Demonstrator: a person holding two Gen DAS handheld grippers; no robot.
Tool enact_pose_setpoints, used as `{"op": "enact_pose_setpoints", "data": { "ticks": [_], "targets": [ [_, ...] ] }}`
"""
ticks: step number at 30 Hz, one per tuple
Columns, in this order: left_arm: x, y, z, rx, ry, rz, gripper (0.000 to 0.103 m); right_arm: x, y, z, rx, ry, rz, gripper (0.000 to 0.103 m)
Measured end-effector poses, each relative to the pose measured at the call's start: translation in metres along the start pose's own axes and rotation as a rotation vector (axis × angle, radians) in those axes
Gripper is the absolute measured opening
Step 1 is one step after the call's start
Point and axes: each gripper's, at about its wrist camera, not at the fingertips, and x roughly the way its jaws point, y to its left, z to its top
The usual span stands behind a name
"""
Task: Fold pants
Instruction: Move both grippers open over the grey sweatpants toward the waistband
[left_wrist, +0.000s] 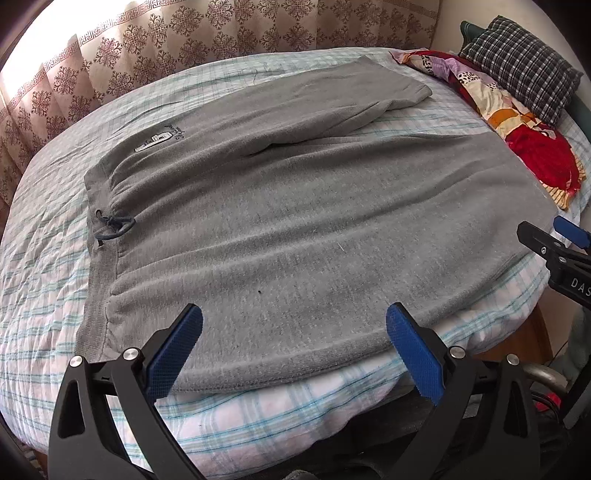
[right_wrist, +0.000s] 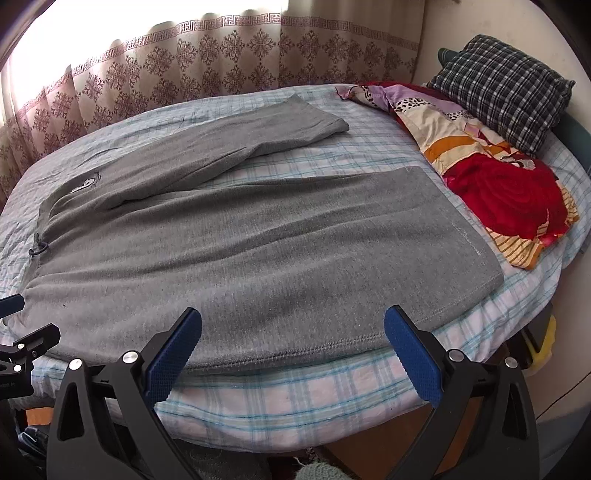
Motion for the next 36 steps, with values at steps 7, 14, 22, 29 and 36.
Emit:
{"op": "enact_pose_setpoints", "data": {
  "ticks": [7, 14, 22, 29, 36],
  "targets": [
    [0.011, 0.011, 0.0, -0.035, 0.024, 0.043, 0.1, 0.012, 0.002, 0.0, 0.003, 0.04, 0.01, 0.098],
    [0.025, 0.017, 0.002, -0.032, 0.038, 0.103, 0.1, 0.027, 0.02, 0.003, -0.075, 0.037, 0.005, 0.098],
    [0.043, 0.028, -0.001, -0.06, 0.094, 0.103, 0.1, 0.052, 0.03, -0.007, -0.098, 0.161, 0.085, 0.098],
    [0.055, 0.034, -0.009, -0.088, 0.137, 0.066, 0.1, 0.063, 0.023, -0.014, -0.072, 0.244, 0.123, 0.098],
    [0.061, 0.038, -0.014, -0.086, 0.144, 0.038, 0.1, 0.066, 0.027, -0.022, -0.119, 0.262, 0.111, 0.098]
  ]
}}
